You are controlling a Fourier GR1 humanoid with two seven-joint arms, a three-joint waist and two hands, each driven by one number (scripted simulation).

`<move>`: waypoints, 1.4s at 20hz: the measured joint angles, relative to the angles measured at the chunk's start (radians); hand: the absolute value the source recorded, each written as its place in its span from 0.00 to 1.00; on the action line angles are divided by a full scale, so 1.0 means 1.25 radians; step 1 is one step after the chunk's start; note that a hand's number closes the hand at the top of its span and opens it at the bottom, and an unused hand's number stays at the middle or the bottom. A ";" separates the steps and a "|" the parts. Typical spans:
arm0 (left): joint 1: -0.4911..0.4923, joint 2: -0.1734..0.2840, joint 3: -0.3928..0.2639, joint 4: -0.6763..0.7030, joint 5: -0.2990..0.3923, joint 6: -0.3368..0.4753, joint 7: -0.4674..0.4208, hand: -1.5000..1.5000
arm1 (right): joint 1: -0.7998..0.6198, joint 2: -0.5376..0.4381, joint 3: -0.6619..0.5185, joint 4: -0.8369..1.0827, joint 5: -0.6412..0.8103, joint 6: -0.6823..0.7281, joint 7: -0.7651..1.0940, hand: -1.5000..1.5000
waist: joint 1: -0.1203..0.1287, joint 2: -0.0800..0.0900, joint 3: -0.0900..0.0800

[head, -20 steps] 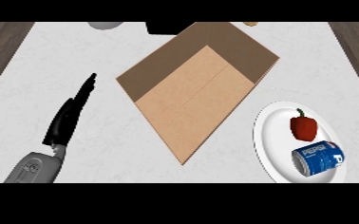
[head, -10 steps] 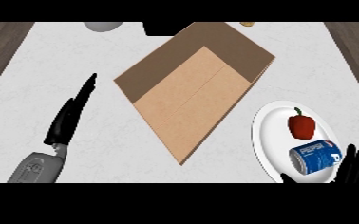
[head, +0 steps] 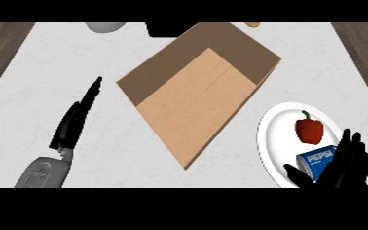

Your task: Pick the bell pepper from the plate and place it in the cardboard box

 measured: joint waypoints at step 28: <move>0.026 -0.063 0.094 -0.030 -0.084 -0.078 -0.005 0.50 | -0.197 -0.042 -0.113 0.229 -0.118 0.003 -0.083 0.00 | -0.002 -0.009 -0.013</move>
